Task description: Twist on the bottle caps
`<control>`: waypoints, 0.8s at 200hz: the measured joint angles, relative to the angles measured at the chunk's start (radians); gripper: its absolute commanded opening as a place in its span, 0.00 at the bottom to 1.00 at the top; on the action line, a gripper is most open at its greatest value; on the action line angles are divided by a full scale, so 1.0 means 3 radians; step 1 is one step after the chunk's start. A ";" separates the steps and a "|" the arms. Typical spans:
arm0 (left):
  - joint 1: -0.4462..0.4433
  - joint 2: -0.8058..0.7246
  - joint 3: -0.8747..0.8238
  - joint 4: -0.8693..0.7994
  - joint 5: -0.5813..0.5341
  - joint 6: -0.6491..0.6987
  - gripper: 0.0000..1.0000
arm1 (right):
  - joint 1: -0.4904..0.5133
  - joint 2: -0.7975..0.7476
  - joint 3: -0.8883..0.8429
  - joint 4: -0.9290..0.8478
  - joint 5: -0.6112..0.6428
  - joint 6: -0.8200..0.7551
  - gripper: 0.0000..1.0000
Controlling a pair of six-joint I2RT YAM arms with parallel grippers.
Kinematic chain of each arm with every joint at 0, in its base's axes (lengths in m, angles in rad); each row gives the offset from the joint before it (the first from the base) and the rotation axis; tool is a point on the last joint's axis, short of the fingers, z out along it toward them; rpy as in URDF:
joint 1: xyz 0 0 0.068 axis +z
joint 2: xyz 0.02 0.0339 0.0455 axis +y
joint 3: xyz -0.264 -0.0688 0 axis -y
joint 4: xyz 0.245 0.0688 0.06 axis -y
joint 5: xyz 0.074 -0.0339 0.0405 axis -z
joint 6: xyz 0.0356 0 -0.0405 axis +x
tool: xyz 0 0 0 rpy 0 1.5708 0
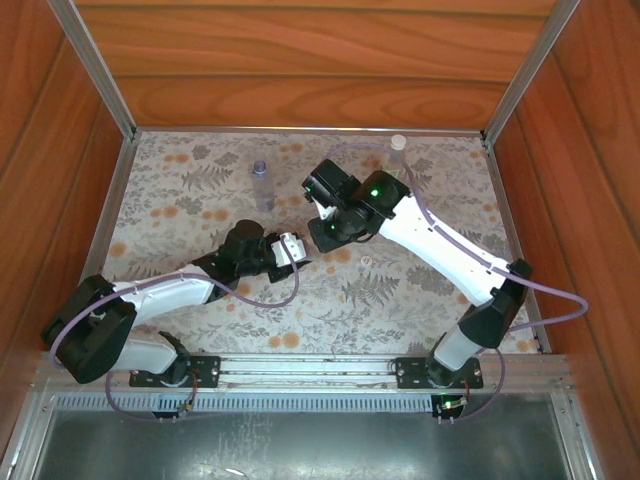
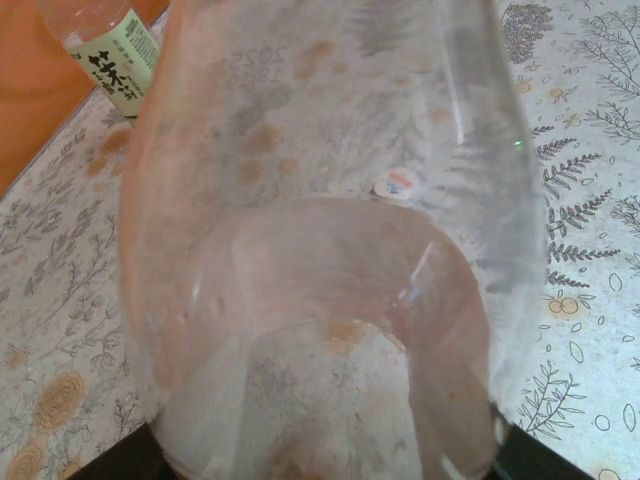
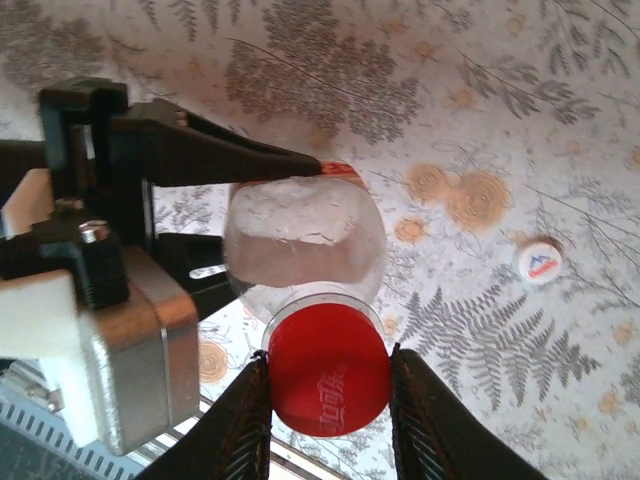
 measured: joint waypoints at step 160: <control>0.0164 -0.0036 -0.0062 0.0031 0.0451 -0.0479 0.46 | -0.0436 -0.1736 -0.2345 0.2706 -0.0496 -0.0762 0.78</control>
